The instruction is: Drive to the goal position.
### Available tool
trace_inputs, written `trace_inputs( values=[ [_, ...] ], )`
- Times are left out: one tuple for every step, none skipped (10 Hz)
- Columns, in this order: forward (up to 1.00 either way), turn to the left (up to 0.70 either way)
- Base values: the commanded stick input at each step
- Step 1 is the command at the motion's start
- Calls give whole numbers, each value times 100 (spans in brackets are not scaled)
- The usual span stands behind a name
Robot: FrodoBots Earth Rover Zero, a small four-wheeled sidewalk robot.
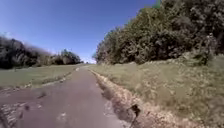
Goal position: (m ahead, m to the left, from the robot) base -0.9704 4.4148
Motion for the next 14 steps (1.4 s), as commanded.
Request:
trace_inputs(
  values=[
    [75, 29],
    [14, 42],
    [0, 45],
    [9, 43],
    [59, 33],
    [85, 27],
    [85, 27],
    [85, 27],
    [56, 33],
    [0, 45],
    [0, 45],
    [0, 45],
    [0, 45],
    [0, 45]
  ],
)
